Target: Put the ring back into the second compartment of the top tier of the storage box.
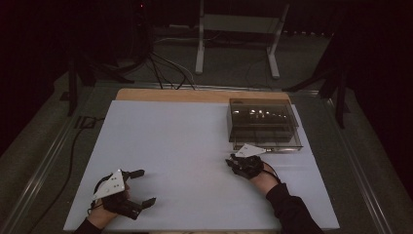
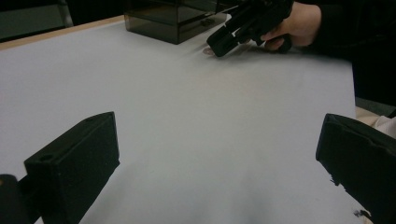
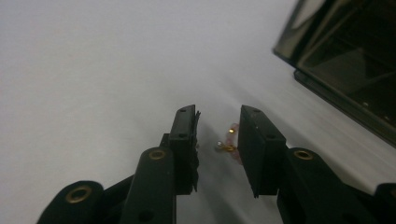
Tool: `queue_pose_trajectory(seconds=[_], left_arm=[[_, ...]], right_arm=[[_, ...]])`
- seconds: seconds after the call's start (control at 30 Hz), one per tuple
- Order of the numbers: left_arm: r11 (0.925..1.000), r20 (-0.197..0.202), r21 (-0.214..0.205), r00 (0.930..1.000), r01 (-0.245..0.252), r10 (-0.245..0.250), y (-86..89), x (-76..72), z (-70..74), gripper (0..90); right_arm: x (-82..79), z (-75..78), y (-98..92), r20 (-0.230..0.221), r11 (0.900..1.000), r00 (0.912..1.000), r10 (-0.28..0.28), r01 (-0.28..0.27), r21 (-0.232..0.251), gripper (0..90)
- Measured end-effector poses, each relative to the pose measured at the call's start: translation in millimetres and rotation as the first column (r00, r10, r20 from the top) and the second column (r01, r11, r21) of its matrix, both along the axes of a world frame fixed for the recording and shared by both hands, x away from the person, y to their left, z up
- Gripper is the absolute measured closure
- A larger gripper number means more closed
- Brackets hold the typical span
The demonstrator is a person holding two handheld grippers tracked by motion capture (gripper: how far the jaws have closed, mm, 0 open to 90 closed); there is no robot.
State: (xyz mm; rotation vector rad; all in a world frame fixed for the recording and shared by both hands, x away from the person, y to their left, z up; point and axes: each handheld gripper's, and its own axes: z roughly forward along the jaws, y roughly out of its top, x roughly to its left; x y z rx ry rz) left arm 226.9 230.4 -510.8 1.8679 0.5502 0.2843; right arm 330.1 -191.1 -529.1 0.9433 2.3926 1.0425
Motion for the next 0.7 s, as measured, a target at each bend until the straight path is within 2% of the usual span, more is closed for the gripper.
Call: queue_pose_trajectory(seconds=[0.13,0.33,0.7], left_arm=[[1.0000,-0.001,-0.001,1.0000,0.000,0.000,0.0,0.1,-0.2,0.6],[1.0000,-0.002,-0.001,1.0000,0.000,0.000,-0.1,0.3,-0.3,0.6],[1.0000,-0.003,0.000,1.0000,0.001,-0.001,-0.1,0.4,-0.5,0.6]], right_arm=[[4.8,-1.9,-0.9,-0.025,1.0000,0.9997,-0.005,0.005,-0.009,69.0],[10.4,-0.8,-1.5,-0.063,1.0000,0.9980,0.001,-0.001,0.007,73.3],[11.6,0.8,1.3,-0.077,0.9999,0.9970,0.005,-0.006,-0.010,82.7]])
